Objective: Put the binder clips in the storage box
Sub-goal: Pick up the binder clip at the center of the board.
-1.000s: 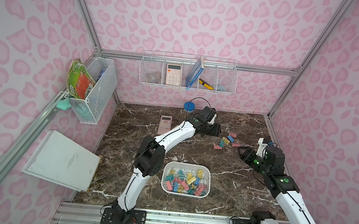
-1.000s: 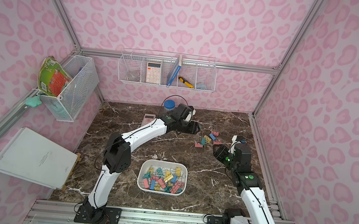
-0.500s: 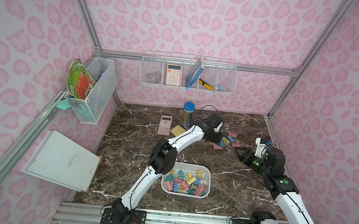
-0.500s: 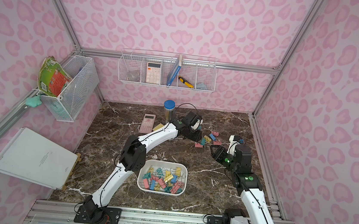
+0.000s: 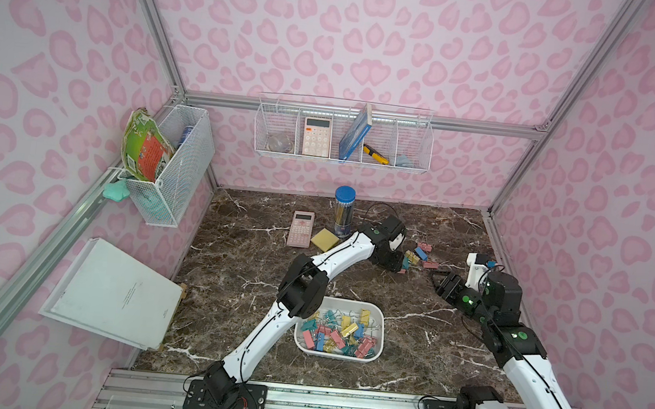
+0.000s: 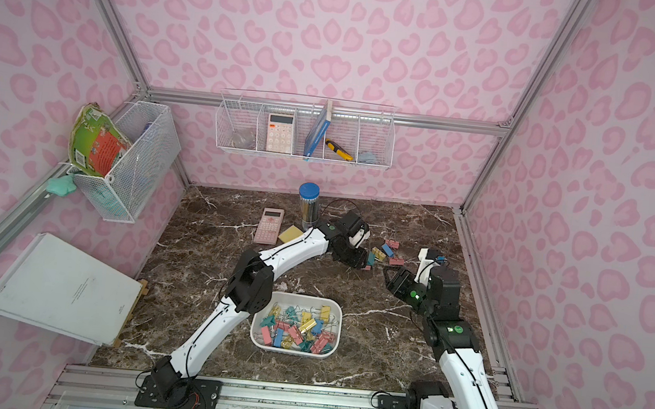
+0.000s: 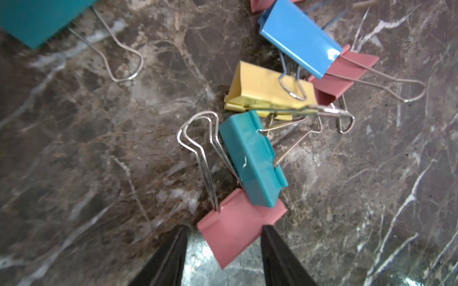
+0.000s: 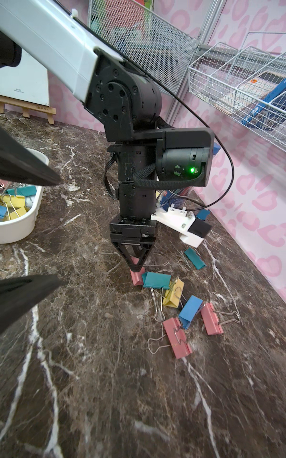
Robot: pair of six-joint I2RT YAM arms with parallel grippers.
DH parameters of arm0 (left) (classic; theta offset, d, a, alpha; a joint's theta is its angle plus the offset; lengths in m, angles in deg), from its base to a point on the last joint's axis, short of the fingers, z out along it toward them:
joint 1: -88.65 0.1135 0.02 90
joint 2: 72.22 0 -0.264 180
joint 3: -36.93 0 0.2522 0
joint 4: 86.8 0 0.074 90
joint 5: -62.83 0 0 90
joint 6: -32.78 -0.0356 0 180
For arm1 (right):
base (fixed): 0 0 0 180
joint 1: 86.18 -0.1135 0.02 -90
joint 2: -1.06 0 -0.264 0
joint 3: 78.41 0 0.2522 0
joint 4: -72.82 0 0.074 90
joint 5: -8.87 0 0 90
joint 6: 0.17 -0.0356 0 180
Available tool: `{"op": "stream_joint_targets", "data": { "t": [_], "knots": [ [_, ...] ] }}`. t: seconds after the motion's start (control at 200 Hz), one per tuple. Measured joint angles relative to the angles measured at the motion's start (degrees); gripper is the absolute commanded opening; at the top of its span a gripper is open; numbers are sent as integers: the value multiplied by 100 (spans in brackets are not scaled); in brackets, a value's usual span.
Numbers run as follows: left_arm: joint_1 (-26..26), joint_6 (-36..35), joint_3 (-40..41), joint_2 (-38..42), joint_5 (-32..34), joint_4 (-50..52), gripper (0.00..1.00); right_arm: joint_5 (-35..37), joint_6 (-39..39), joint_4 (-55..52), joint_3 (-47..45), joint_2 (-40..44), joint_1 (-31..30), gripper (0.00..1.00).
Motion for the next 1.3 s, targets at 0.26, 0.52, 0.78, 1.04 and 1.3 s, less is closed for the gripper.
{"op": "stream_joint_targets", "data": {
  "t": [0.26,0.52,0.78,1.04,1.3],
  "knots": [
    [-70,-494,-50,-48,160,125,55,-4,-46,-2,-76,142,-11,60],
    [-114,-1058,-42,-37,122,177,73,-9,-153,-11,-129,249,-9,60],
    [-142,-2028,-33,-76,192,31,73,-7,-127,-22,13,179,-9,60],
    [-321,-3005,-264,-334,643,-339,60,-24,-96,-28,52,35,-9,60],
    [-369,-3158,-280,-348,570,-334,35,-24,-39,-11,96,39,-9,60]
  ]
}}
